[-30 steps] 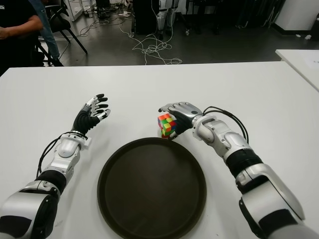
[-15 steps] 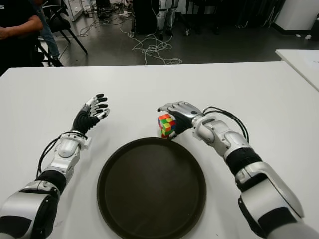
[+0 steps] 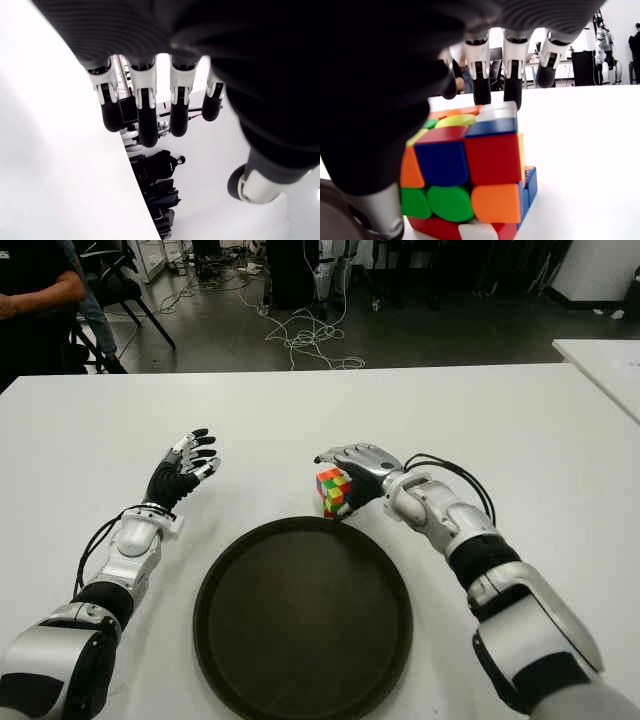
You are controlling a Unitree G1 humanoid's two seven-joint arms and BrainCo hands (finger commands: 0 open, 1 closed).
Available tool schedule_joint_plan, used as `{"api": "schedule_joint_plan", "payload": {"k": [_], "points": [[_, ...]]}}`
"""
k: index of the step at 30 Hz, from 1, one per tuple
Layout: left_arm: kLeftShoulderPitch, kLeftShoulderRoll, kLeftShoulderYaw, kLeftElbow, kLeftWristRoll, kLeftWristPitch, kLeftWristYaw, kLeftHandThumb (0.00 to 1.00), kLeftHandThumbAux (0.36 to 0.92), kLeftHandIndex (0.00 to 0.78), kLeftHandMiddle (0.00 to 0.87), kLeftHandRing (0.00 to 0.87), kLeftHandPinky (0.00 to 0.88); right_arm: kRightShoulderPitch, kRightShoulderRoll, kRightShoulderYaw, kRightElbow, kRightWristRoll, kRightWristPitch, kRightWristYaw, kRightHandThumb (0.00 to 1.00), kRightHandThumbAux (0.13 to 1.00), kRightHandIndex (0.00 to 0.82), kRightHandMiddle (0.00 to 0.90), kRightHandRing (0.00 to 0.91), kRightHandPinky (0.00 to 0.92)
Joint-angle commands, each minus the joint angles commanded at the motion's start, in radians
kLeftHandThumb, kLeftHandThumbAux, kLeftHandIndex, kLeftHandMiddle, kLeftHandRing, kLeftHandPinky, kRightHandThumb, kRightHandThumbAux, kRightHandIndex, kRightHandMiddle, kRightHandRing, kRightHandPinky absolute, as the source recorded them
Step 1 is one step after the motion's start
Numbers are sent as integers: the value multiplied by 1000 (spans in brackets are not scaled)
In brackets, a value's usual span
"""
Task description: Pick up the Rubik's Cube and put it in the plate
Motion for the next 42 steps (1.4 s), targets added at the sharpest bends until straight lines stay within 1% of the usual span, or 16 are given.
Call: {"api": "schedule_joint_plan", "payload": {"k": [7, 9, 13, 17, 23, 26, 30, 32, 35, 42], "points": [[2, -1, 1, -3, -3, -7, -1, 70, 646, 127, 174, 183, 173, -9, 6, 2, 31, 3, -16, -9, 0, 788, 177, 186, 180, 109], [2, -1, 2, -3, -3, -8, -2, 66, 639, 126, 173, 184, 169, -11, 9, 2, 38, 4, -19, -11, 0, 804, 195, 194, 185, 124], [2, -1, 3, -3, -6, -8, -6, 67, 642, 120, 170, 182, 173, -14, 11, 4, 47, 3, -20, -13, 0, 815, 201, 195, 182, 104], [2, -1, 5, -4, -9, -12, -12, 78, 652, 116, 167, 181, 180, -16, 13, 6, 49, 1, -15, -11, 0, 806, 185, 187, 174, 100], [3, 1, 3, -5, -6, -12, -12, 89, 663, 126, 181, 193, 197, -16, 14, 8, 51, 0, -15, -20, 0, 814, 194, 200, 186, 113], [3, 2, 0, -6, -3, -9, -9, 91, 659, 128, 185, 195, 185, -14, 15, 6, 50, 1, -15, -26, 0, 819, 201, 204, 189, 117], [3, 2, -1, -6, -1, -7, -6, 94, 646, 130, 185, 196, 198, -15, 16, 6, 54, 1, -14, -31, 0, 819, 206, 204, 191, 123], [3, 1, -1, -6, -1, -6, -5, 96, 634, 130, 185, 194, 187, -16, 17, 7, 58, 0, -15, -33, 0, 829, 226, 219, 205, 141], [4, 0, -1, -8, -1, -6, -2, 98, 624, 128, 184, 190, 173, -19, 17, 9, 65, 0, -18, -37, 0, 838, 232, 225, 209, 146], [6, 1, -3, -11, -1, -14, -4, 98, 639, 126, 185, 188, 179, -25, 17, 14, 79, 2, -24, -40, 0, 833, 204, 209, 199, 142]]}}
